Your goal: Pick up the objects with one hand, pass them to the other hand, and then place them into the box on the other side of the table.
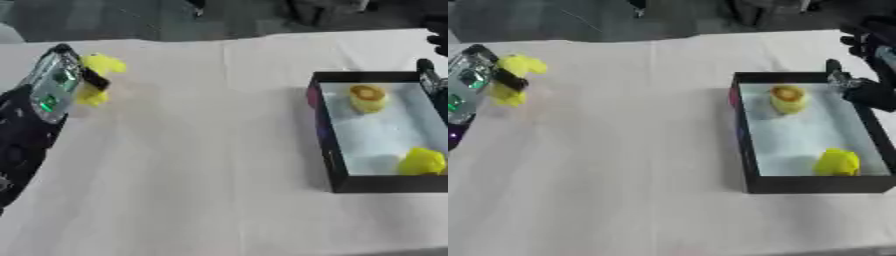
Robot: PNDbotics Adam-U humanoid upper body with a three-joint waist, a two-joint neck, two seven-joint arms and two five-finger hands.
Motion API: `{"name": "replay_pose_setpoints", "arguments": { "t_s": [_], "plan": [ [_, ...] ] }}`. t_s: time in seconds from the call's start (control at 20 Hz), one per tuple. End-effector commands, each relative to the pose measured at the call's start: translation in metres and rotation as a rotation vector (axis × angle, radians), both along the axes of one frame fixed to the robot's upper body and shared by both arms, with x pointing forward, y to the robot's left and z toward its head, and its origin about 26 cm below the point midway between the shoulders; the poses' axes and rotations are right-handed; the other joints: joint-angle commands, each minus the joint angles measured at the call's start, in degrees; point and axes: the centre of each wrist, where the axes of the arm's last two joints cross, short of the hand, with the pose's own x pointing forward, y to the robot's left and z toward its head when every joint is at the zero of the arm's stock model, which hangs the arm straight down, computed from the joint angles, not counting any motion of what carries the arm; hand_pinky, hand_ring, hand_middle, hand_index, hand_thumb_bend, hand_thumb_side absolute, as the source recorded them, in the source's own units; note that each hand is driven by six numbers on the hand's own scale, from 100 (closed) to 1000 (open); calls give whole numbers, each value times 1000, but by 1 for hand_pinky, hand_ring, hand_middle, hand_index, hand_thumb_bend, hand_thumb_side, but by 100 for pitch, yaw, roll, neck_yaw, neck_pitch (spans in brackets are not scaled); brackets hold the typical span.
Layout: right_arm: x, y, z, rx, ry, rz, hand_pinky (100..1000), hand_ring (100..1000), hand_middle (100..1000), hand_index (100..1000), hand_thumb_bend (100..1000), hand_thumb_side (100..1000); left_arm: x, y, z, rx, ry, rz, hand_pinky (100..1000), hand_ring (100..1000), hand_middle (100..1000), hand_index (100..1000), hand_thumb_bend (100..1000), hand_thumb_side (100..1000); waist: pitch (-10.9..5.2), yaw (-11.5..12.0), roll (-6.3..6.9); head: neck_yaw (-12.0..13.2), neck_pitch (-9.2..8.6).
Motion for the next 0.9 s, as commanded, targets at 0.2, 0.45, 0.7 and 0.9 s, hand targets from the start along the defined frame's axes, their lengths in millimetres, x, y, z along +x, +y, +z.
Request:
{"name": "replay_pose_setpoints", "arguments": {
  "t_s": [0.2,0.45,0.7,0.9],
  "plan": [
    [-4,-5,19,0,-50,-8,1000,1000,1000,1000,100,415,-31,-5,44,53,-162,-82,810,712,645,643,239,100,-181,23,-25,-50,-62],
    [0,9,31,29,-70,38,1000,1000,1000,1000,100,429,-60,-23,54,88,-263,-178,809,689,617,637,218,100,-194,22,-56,-106,-33],
    [0,23,40,58,-71,86,1000,1000,1000,1000,100,438,-90,-38,58,105,-405,-315,784,652,588,632,161,100,-190,44,-83,-136,-27],
    [-1,29,44,68,-68,107,1000,1000,1000,1000,100,448,-110,-47,53,100,-494,-452,776,644,581,633,138,100,-181,53,-114,-147,-36]
  ]
}}
